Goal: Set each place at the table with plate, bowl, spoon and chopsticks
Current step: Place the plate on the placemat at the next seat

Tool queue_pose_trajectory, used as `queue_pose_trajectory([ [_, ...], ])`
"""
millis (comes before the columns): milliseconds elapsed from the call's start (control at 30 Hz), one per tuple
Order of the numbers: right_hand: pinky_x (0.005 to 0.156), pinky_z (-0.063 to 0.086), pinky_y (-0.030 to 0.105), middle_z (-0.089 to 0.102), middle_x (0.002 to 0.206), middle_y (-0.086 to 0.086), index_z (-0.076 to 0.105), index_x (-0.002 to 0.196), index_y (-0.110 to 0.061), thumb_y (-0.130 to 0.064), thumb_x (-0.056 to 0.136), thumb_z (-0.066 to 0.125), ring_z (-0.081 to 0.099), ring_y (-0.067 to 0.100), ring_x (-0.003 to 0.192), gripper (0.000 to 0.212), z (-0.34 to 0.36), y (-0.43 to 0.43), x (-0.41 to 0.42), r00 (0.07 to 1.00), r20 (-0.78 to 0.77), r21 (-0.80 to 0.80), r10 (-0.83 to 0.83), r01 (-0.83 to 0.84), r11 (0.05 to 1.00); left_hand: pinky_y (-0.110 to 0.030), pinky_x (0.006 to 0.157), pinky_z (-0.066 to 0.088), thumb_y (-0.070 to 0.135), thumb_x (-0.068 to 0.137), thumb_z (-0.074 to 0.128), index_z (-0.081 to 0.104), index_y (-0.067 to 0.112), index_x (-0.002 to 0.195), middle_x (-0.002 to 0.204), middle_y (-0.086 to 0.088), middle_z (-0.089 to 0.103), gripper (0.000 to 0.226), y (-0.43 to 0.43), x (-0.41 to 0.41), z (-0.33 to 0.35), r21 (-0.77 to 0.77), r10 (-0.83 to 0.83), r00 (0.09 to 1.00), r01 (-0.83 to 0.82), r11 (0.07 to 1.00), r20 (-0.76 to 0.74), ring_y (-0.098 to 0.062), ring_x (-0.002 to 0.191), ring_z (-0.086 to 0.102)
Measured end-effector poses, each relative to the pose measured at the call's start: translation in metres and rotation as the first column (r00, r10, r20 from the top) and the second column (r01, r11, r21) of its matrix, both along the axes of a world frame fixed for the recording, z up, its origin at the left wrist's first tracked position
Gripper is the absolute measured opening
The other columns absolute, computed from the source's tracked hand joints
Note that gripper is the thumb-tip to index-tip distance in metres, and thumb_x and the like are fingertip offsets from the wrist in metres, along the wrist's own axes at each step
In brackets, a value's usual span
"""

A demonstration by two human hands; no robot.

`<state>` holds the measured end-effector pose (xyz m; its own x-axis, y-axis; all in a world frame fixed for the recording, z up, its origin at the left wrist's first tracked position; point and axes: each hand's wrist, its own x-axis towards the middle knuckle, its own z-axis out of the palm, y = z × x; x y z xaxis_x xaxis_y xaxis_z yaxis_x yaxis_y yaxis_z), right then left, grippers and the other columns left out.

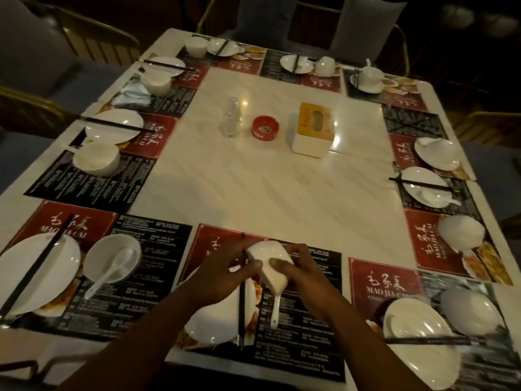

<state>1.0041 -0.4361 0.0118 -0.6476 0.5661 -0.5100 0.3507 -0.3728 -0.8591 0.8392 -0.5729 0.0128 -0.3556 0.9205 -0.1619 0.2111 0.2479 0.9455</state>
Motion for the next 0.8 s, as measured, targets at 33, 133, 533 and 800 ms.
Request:
queue_pose_trajectory([
  [33,0.089,0.057,0.056,0.066,0.123,0.01,0.058,0.116,-0.024,-0.048,0.066,0.085,0.068,0.026,0.107,0.062,0.001,0.005,0.01,0.999,0.007,-0.005,-0.051,0.051,0.999,-0.029,0.096,0.053,0.041,0.094,0.063,0.058,0.034,0.133,0.125,0.017,0.063,0.04,0.016,0.008,-0.004,0.005,-0.02,0.999,0.02,1.0,-0.032,-0.004,0.117,0.06],
  [133,0.091,0.058,0.048,0.063,0.129,-0.001,0.06,0.126,-0.035,-0.06,0.067,0.082,0.066,0.02,0.113,0.068,0.0,0.018,0.042,0.995,0.03,0.072,-0.094,0.092,0.993,-0.038,0.1,0.051,0.068,0.09,0.046,0.057,0.037,0.134,0.126,0.014,0.066,0.055,0.057,0.029,-0.019,-0.106,0.02,0.995,-0.03,0.994,-0.095,-0.004,0.116,0.061],
  [533,0.083,0.045,0.032,0.059,0.122,0.013,0.048,0.128,-0.007,-0.005,0.098,0.05,0.053,0.019,0.1,0.03,-0.035,0.084,0.091,0.873,0.438,0.514,-0.215,-0.046,0.857,-0.025,0.083,0.056,0.022,0.097,0.06,0.049,0.028,0.143,0.123,-0.001,0.067,0.048,0.098,0.065,-0.04,-0.312,-0.098,0.993,0.074,0.947,-0.06,-0.008,0.099,0.066],
  [800,0.068,0.061,0.053,0.058,0.119,0.014,0.052,0.126,-0.011,-0.014,0.099,0.053,0.062,0.034,0.102,0.027,-0.071,0.107,0.087,0.857,0.482,0.448,-0.18,-0.065,0.892,-0.03,0.084,0.057,0.02,0.096,0.06,0.059,0.032,0.122,0.11,0.012,0.064,0.029,0.058,0.027,-0.038,-0.347,0.129,0.987,-0.153,0.925,-0.091,-0.005,0.097,0.064],
])
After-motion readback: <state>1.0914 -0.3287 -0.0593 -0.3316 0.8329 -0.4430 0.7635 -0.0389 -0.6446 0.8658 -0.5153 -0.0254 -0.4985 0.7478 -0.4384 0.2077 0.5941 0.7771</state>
